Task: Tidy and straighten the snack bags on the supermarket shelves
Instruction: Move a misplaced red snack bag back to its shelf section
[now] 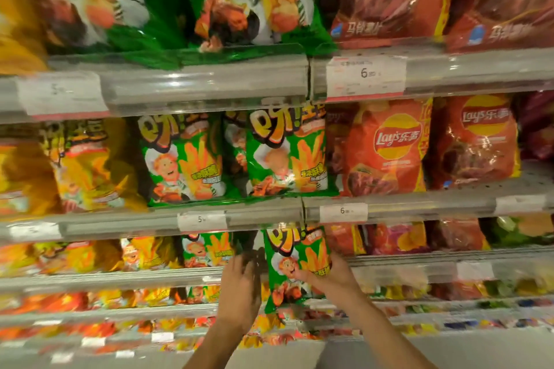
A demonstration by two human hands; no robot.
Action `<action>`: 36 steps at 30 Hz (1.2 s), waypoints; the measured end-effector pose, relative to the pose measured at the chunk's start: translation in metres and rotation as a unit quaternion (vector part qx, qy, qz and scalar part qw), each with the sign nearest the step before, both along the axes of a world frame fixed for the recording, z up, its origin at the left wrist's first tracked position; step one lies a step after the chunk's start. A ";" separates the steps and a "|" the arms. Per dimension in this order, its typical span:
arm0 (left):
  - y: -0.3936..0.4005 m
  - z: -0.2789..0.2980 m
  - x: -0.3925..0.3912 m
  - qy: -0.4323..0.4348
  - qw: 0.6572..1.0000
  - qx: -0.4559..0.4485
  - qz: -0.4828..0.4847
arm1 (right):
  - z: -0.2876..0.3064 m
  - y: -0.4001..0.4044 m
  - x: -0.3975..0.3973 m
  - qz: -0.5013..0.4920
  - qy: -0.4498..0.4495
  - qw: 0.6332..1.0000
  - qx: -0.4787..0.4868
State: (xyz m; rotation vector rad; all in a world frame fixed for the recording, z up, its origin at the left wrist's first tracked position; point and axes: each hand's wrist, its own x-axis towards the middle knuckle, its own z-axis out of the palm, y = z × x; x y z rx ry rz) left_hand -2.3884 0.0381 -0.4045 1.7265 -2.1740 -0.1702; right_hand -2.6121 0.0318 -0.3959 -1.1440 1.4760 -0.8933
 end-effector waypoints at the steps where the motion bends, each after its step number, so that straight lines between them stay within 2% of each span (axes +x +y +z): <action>1: 0.004 -0.003 0.009 -0.017 1.000 0.008 0.004 | 0.000 -0.008 0.010 0.000 0.000 1.000 0.002; 6: 0.011 -0.010 0.033 -0.129 0.983 0.128 0.017 | 0.001 -0.051 0.047 -0.067 0.010 0.998 -0.009; 10: 0.009 -0.008 0.032 -0.147 0.976 0.163 0.008 | -0.012 -0.072 0.057 -0.093 0.043 0.995 -0.014; 15: 0.006 -0.018 0.039 -0.128 0.979 0.158 0.003 | -0.023 -0.074 0.068 -0.015 0.081 0.996 -0.024; 22: 0.006 -0.017 0.037 -0.142 0.980 0.136 -0.013 | -0.024 -0.080 0.084 0.016 0.086 0.996 0.008; 28: 0.007 -0.018 0.032 -0.141 0.982 0.125 0.000 | -0.014 -0.079 0.079 0.087 0.189 0.977 0.052; 32: 0.008 -0.016 0.022 -0.132 0.983 0.120 0.039 | -0.018 -0.056 0.063 0.076 0.291 0.953 -0.011; 36: 0.011 -0.015 -0.008 -0.110 0.987 0.096 0.070 | -0.021 -0.029 0.031 0.058 0.257 0.961 -0.084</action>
